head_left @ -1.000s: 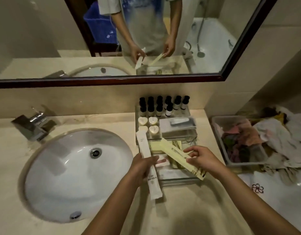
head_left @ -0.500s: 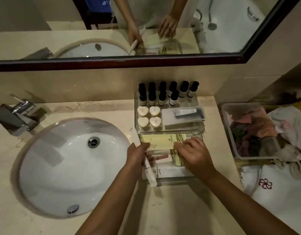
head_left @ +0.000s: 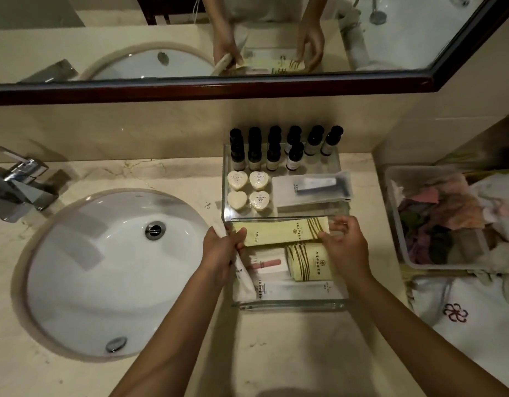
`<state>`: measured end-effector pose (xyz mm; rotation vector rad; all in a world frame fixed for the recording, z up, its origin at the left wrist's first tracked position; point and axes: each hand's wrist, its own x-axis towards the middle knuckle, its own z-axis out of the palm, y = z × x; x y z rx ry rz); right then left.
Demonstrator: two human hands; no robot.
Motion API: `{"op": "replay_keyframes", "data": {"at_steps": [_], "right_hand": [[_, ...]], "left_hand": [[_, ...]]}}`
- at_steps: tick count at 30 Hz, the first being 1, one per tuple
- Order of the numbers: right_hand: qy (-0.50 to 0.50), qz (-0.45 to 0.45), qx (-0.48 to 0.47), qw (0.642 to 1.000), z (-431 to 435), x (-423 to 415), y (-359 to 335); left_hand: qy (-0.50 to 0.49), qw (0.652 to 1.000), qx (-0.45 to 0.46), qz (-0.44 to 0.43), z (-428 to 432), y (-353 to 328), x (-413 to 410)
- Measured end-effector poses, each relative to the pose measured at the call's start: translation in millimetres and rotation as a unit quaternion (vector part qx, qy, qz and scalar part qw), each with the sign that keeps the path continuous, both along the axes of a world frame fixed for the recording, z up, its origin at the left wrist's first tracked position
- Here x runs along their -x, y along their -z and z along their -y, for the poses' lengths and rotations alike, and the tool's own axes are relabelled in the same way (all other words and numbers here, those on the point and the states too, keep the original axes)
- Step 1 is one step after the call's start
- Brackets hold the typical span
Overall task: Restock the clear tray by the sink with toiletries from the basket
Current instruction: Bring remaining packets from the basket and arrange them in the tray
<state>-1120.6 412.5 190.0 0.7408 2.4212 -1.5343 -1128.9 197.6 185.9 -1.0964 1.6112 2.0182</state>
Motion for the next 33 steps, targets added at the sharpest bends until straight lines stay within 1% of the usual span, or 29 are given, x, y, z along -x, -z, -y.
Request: {"op": "replay_keyframes", "data": {"at_steps": [3, 5, 7, 11, 14, 18, 21, 22, 24, 26, 27, 28, 30, 33], "right_hand": [[0.068, 0.089, 0.097, 0.989, -5, 14, 3], [0.063, 0.151, 0.097, 0.982, -9, 20, 6], [0.045, 0.194, 0.089, 0.976, -12, 24, 7], [0.03, 0.223, 0.081, 0.971, -14, 25, 6], [0.029, 0.222, 0.082, 0.971, -14, 23, 9], [0.039, 0.222, 0.09, 0.97, -14, 23, 11], [0.046, 0.209, 0.09, 0.973, -13, 23, 11], [0.051, 0.199, 0.104, 0.973, -12, 23, 10], [0.072, 0.168, 0.164, 0.969, -12, 20, 7], [0.107, 0.121, 0.271, 0.949, -11, 17, 1], [0.119, 0.099, 0.321, 0.934, -10, 15, -2], [0.118, 0.085, 0.349, 0.926, -8, 13, -5], [0.087, 0.075, 0.365, 0.924, -2, 6, -7], [0.037, 0.071, 0.363, 0.928, 7, 0, -7]], "left_hand": [[0.013, 0.997, 0.071, -0.003, -1, 8, 9], [0.029, 0.989, 0.141, -0.01, -1, 13, 12], [0.051, 0.977, 0.206, -0.007, -3, 16, 10], [0.083, 0.958, 0.274, -0.003, -8, 22, -2], [0.091, 0.95, 0.299, 0.003, -12, 25, -8], [0.079, 0.953, 0.291, 0.018, -12, 28, -7], [0.07, 0.961, 0.268, 0.02, -10, 26, -4], [0.071, 0.966, 0.25, 0.014, -8, 22, -4], [0.082, 0.981, 0.178, -0.001, -5, 11, -4], [0.126, 0.987, 0.096, -0.009, -3, -3, -6], [0.161, 0.984, 0.071, -0.008, -2, -9, -7], [0.197, 0.979, 0.055, -0.004, -2, -14, -9], [0.262, 0.964, 0.04, 0.001, -5, -20, -11], [0.311, 0.95, 0.02, -0.003, -14, -25, -14]]}}
